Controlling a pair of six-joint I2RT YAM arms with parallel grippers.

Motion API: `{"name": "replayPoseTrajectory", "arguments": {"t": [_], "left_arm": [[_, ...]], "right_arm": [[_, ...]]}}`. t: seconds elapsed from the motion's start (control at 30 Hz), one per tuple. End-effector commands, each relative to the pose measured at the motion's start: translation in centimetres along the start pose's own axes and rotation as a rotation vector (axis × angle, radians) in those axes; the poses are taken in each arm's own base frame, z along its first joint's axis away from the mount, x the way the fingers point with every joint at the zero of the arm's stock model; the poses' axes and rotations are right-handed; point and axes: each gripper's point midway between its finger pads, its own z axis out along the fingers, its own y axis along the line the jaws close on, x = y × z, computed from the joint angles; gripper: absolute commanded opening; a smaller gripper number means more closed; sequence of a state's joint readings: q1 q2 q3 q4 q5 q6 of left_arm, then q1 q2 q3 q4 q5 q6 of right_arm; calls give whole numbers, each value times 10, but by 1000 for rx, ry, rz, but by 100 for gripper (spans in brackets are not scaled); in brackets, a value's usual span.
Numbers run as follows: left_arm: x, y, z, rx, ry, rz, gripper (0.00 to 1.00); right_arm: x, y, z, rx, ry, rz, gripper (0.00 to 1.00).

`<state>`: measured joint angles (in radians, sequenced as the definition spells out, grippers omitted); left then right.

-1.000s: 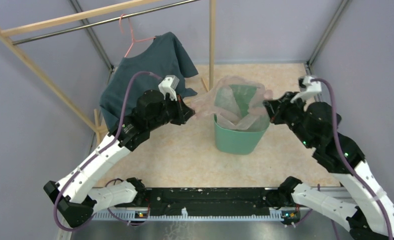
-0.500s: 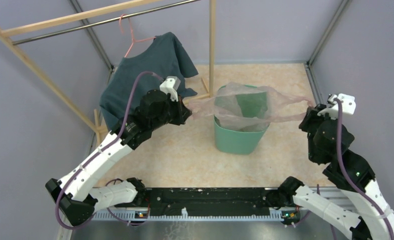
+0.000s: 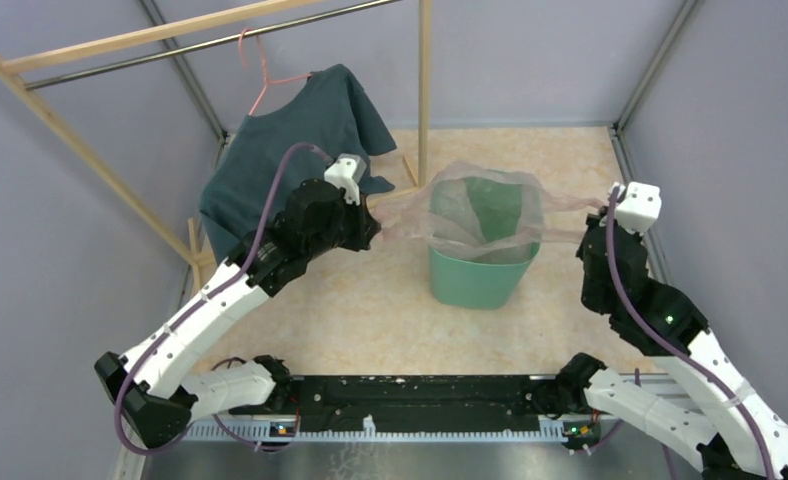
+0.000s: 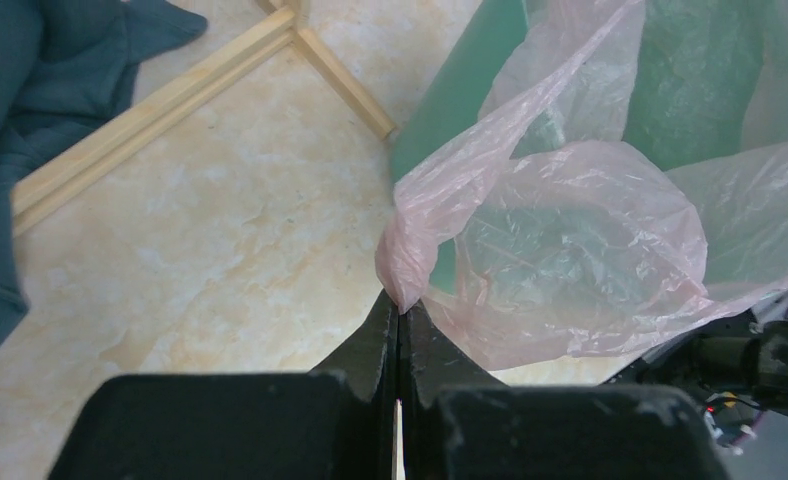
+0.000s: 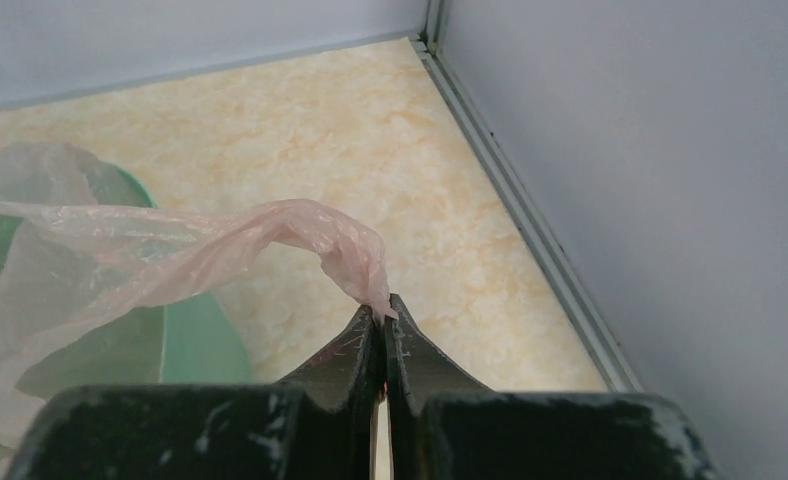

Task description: Put the trash bags into the trash bin

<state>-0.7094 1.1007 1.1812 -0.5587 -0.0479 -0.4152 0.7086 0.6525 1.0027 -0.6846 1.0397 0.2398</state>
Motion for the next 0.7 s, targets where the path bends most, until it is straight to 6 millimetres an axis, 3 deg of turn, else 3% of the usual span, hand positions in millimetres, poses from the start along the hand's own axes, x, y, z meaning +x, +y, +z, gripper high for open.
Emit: {"name": "replayPoseTrajectory", "arguments": {"t": [0.0,0.07,0.17,0.27,0.33,0.47,0.67], "left_arm": [[-19,18,-21,-88,-76,79,0],[-15,25,-19,-121,-64,93,0],[-2,26,-13,-112,-26,73,0],[9,19,-15,-68,-3,26,0],[15,13,-19,-34,4,-16,0],[35,-9,-22,108,44,-90,0],[58,4,-14,65,90,-108,0]], "right_arm": [[-20,-48,-20,87,-57,112,2],[-21,-53,-24,68,-95,153,3],[-6,-52,-26,48,-61,204,4],[6,-44,-30,-7,-16,257,6],[12,-37,-33,-57,9,295,14],[27,-21,-39,-146,75,385,19],[59,-9,-37,-149,149,441,19]]}}
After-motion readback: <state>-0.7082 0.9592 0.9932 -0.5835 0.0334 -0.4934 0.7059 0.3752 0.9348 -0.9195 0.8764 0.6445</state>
